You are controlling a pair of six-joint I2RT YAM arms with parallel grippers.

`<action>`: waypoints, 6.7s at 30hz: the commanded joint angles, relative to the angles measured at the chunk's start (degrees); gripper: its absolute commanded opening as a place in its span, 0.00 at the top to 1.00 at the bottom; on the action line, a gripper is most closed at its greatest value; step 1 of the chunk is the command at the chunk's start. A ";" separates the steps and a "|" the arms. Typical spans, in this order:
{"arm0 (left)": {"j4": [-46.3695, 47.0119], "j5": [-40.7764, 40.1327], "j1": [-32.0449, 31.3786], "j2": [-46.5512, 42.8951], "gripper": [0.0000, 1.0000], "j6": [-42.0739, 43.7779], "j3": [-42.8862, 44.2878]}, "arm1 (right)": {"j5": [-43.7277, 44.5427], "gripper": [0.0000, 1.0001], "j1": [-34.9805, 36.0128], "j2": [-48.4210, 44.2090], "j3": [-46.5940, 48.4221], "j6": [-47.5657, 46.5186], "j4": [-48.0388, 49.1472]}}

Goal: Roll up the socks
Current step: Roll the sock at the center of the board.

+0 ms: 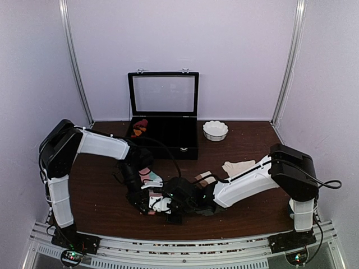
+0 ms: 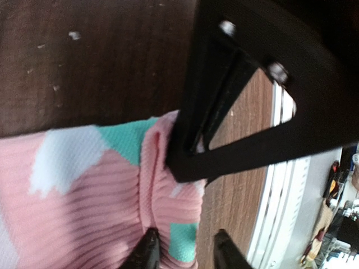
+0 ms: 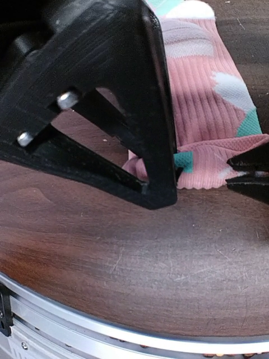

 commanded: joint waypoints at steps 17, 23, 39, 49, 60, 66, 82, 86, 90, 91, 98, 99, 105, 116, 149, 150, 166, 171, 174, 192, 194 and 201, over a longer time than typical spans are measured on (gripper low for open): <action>14.63 -6.83 6.30 -23.29 0.23 -5.82 -8.69 | -12.87 1.00 -1.26 2.23 8.31 14.19 -23.37; 18.21 -9.97 6.33 -29.84 0.25 -3.22 -16.42 | -18.65 1.00 -3.88 5.06 10.67 21.24 -25.03; 21.46 -13.20 8.42 -43.97 0.28 1.87 -26.21 | -27.26 1.00 -8.00 8.60 14.46 37.62 -22.46; 17.92 -22.18 -4.62 -38.65 0.41 11.50 -25.10 | -34.64 1.00 -11.12 14.34 18.34 53.52 -20.54; 24.70 -26.24 -9.24 -27.28 0.58 8.39 -19.71 | -34.06 1.00 -12.05 13.63 18.02 56.82 -21.67; 25.27 -25.34 -11.01 -26.67 0.60 7.00 -19.58 | -34.02 1.00 -12.08 14.03 18.13 57.95 -20.82; 27.06 -29.13 -13.41 -19.51 0.85 3.08 -19.24 | -33.19 0.99 -12.07 11.60 15.39 59.45 -17.35; 26.34 -29.70 -13.41 -18.07 0.92 2.47 -20.00 | -33.62 0.92 -12.14 10.57 13.57 60.15 -14.79; 25.91 -29.76 -13.05 -17.55 0.93 2.03 -20.80 | -33.32 0.85 -12.17 8.53 10.87 60.49 -10.64; 25.45 -29.46 -12.79 -17.33 0.94 1.77 -20.61 | -33.25 0.83 -12.20 7.91 10.04 60.56 -9.76; 20.02 -20.11 -7.33 -15.68 0.97 0.16 -16.33 | -28.68 0.67 -12.44 2.75 5.50 53.01 -13.25; 19.31 -19.09 -6.67 -15.25 0.97 -0.04 -15.95 | -27.98 0.67 -12.40 1.81 4.23 52.07 -13.20; 15.56 -13.67 -3.72 -12.06 0.97 -1.50 -11.82 | -23.80 0.68 -12.51 -3.80 -4.80 48.83 -8.97; 5.36 -5.51 0.61 -3.22 0.96 -2.45 -2.10 | 2.65 0.62 -4.50 -21.38 -15.49 34.56 -11.07; -1.77 -1.53 5.16 8.61 0.93 -4.69 8.50 | 0.63 0.40 2.45 -8.43 -2.49 -9.62 -0.38; -1.72 -1.46 5.21 8.64 0.93 -4.63 8.43 | -0.14 0.43 2.12 -7.36 -1.31 -10.05 -1.15; -2.50 -3.28 5.30 9.44 0.93 -3.95 9.56 | 3.42 0.61 0.26 1.15 4.69 -16.52 -4.25; -3.23 -3.12 5.23 9.51 0.93 -3.41 9.85 | 4.85 0.63 -0.62 2.57 5.58 -15.90 -4.06; -3.74 -3.29 5.28 9.51 0.93 -2.95 9.96 | 5.30 0.63 -1.26 2.90 5.43 -15.14 -3.38; -4.06 -2.34 5.27 7.84 0.86 -0.93 9.84 | 0.91 0.72 -4.30 7.31 8.35 -10.23 -9.92; -4.02 -1.92 5.22 6.70 0.81 -0.35 9.51 | -1.28 0.76 -5.05 8.35 9.74 -8.98 -12.79; -2.03 -1.76 7.28 0.35 0.61 -0.52 7.80 | -6.44 0.93 -6.04 8.69 8.25 -6.09 -15.53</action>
